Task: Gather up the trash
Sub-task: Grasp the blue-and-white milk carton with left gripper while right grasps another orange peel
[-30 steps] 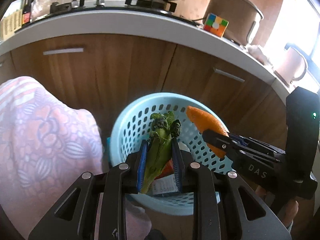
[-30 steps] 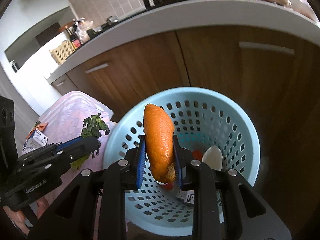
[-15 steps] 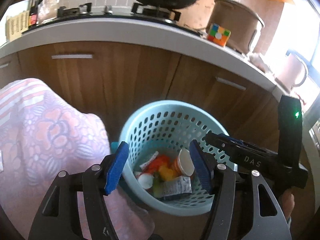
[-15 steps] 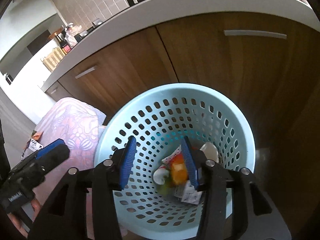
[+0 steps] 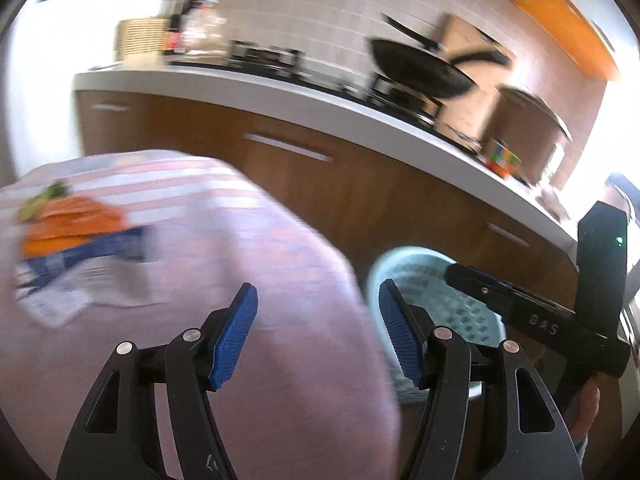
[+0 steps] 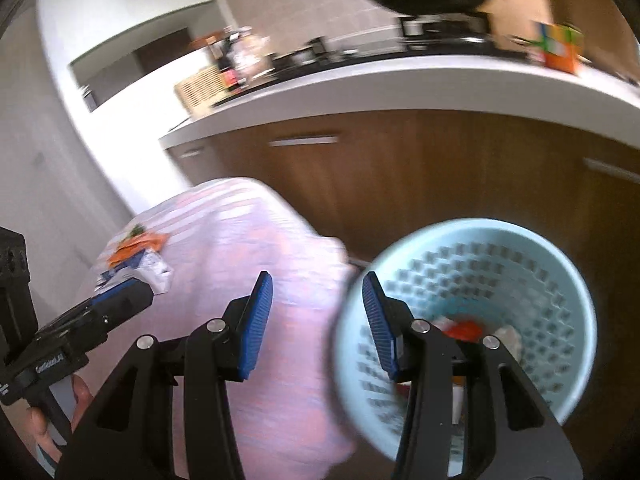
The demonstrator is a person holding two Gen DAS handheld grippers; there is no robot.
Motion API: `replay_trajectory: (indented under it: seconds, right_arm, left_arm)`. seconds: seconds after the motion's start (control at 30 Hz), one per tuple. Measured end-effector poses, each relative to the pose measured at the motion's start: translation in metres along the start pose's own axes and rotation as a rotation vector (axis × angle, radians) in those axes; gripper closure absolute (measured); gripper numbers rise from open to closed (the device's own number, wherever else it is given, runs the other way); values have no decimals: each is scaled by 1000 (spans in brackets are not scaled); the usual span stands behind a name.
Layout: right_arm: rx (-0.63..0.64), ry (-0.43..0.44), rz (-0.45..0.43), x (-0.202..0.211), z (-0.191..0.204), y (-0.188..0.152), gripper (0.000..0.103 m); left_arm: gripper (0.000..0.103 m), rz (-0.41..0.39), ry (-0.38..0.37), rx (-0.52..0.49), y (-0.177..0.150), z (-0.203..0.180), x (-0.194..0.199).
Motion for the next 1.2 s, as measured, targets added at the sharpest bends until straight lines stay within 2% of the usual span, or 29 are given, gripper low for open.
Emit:
replay_trajectory:
  seconds: [0.2,0.27,0.37,0.5,0.63,0.87,0.97,1.03,1.13,1.2]
  right_arm:
    - [79,63,65,-44,79,-21,61]
    - [101,72,90,-63,101,-31,65]
    - [115,96,125,-87,123,-43,68]
    - [145,131,177,-109,152,-52,68]
    - [176,158,198,-122,176,-45,68]
    - [180,179,234,-135,191,-42,68]
    - [167,174,205,-126,182,-38,68]
    - [159,150,171,-118,169,-32,68]
    - [108,120,148,-112,142,-24,68]
    - [76,104,150,-111,127,-20,68]
  left_arm:
    - [42,-34,130,103,-15,91,46]
    - [42,-37,175,152,-22,126,56]
    - [42,-19,197,196,-29,164,57]
    - [42,16,171,214,-33,187,43]
    - [42,9,96,209,-31,182,30]
    - [42,24,2,185,-37,170,21]
    - [42,28,-69,165,-41,155,24]
    - [42,44,-164,151,-46,137,25]
    - [38,87,-263,98,-55,106,24]
    - [38,105,-258,48,-58,92,26]
Point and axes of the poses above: each gripper's, at about its wrist camera, not at the fingertips, and x roughly against the way its jaws point, z to its left, y to its top, the point moved 7 cm from there along -x, roughly the way its jaws point, and after that the axes turned 13 degrees about -x, right-handed, at the moved point
